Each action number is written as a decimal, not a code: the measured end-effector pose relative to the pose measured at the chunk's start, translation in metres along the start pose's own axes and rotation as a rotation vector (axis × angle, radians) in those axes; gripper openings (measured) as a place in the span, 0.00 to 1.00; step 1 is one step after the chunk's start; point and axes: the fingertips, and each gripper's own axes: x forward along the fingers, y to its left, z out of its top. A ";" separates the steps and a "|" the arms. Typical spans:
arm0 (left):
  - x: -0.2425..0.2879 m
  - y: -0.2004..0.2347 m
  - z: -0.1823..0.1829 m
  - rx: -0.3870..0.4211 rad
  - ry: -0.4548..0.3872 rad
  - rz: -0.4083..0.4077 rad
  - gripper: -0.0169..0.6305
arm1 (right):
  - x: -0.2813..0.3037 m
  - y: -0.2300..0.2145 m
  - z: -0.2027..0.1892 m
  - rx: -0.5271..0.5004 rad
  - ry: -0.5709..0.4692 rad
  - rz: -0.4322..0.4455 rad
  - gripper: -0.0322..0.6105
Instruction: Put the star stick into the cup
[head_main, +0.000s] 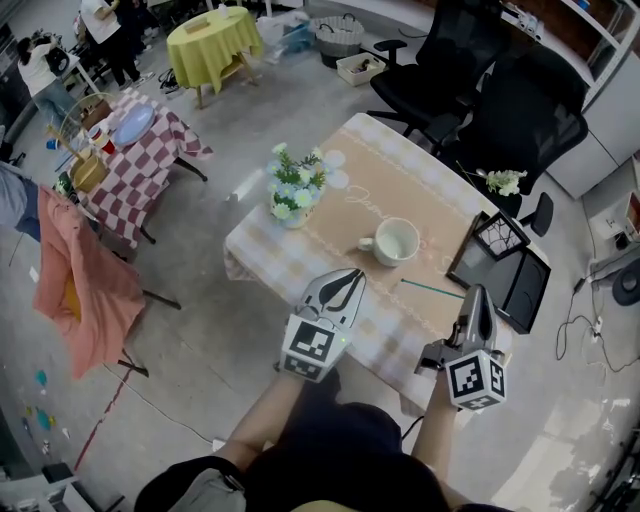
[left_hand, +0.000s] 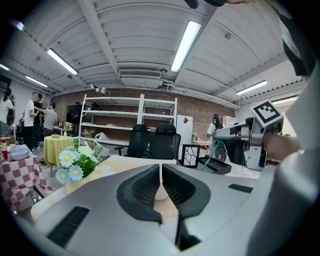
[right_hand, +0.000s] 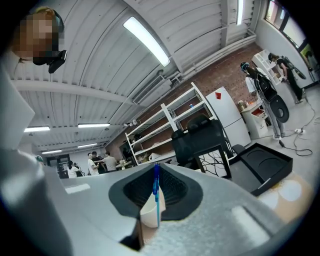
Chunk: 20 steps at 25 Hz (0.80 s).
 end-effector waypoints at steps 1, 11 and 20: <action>0.002 0.001 0.001 0.002 -0.002 -0.004 0.06 | 0.001 -0.002 0.001 -0.001 -0.006 -0.007 0.08; 0.014 0.002 -0.002 0.034 0.000 -0.041 0.06 | 0.007 -0.011 0.004 0.015 -0.053 -0.040 0.08; 0.026 -0.007 0.007 0.031 -0.010 -0.046 0.06 | 0.015 -0.014 0.013 0.012 -0.051 -0.026 0.08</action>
